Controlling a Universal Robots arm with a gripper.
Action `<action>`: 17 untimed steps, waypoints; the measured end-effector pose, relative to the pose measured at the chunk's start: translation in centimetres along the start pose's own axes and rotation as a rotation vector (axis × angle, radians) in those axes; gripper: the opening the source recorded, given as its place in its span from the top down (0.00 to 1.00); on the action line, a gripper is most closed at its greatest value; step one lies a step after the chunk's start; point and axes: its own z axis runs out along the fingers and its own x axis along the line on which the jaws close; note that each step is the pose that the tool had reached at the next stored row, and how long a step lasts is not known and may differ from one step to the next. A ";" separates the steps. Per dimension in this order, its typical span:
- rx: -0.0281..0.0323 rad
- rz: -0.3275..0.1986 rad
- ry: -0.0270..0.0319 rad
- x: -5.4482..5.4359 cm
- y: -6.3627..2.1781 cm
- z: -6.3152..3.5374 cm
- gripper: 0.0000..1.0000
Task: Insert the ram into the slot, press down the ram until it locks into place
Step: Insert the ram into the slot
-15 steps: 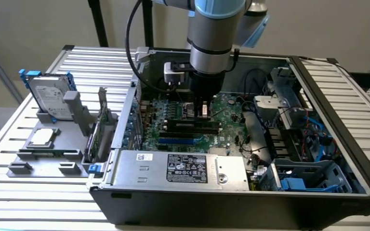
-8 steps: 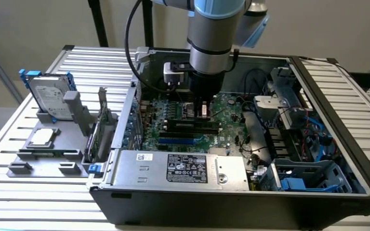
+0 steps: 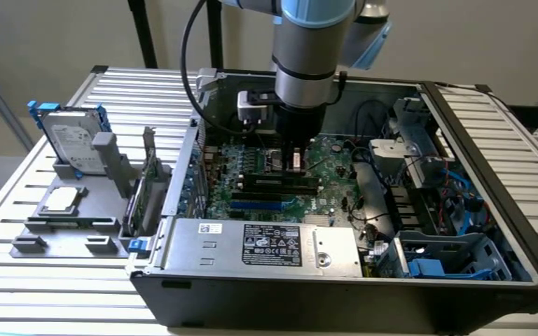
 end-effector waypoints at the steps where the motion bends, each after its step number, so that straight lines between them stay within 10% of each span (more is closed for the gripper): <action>1: 0.0007 0.000 0.0000 0.0 0.02 0.01 0.87; 17: 0.0112 0.006 0.0002 0.0 0.24 0.16 0.87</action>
